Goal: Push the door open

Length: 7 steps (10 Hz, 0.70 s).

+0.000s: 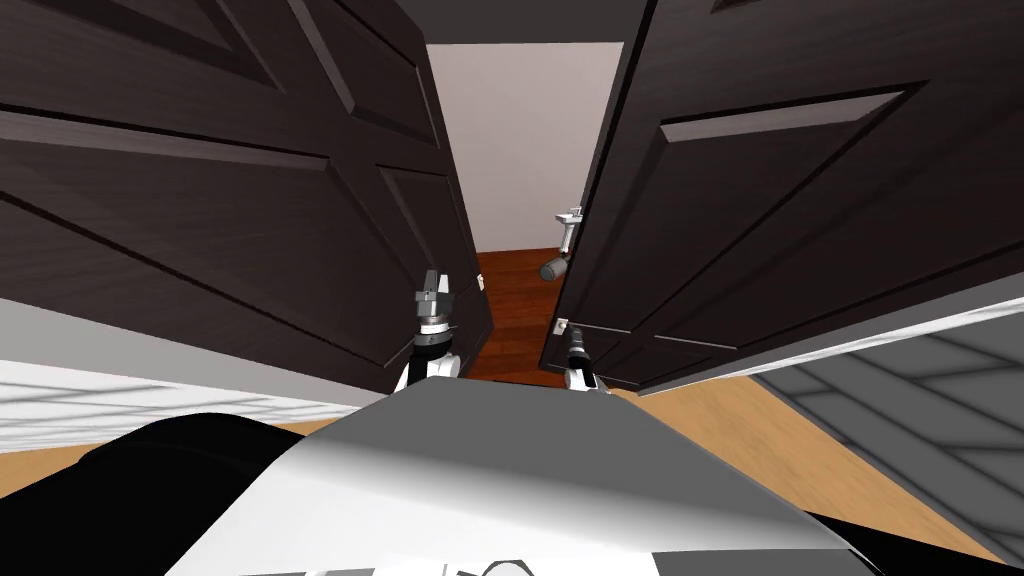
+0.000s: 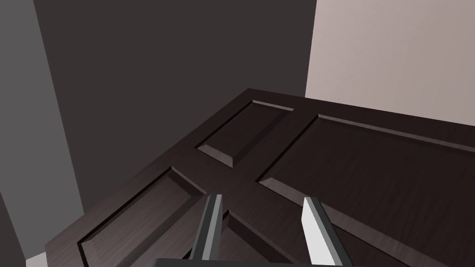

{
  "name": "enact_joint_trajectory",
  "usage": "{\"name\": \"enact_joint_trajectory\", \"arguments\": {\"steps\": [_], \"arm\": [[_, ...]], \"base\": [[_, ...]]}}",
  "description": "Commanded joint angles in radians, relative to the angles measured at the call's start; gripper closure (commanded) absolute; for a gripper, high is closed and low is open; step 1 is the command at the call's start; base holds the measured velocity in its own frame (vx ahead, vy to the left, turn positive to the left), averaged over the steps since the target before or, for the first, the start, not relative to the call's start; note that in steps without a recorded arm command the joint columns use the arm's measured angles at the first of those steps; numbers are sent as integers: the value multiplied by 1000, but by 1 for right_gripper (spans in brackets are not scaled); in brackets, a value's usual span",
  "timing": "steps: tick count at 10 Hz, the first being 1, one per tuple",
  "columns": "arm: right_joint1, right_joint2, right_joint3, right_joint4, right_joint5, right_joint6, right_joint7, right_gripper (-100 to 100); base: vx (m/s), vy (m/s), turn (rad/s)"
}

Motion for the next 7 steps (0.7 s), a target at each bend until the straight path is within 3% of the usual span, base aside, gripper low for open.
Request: {"name": "enact_joint_trajectory", "arguments": {"steps": [1,3,7], "arm": [[1,2,2,-2,0,4,-1,-100],[2,5,4,-3,0,6,-2,-100],[5,26,9,-7,-1,14,-4,-100]], "base": [[-23,50,-47],[-186,36,-15],[-207,108,-28]]}}
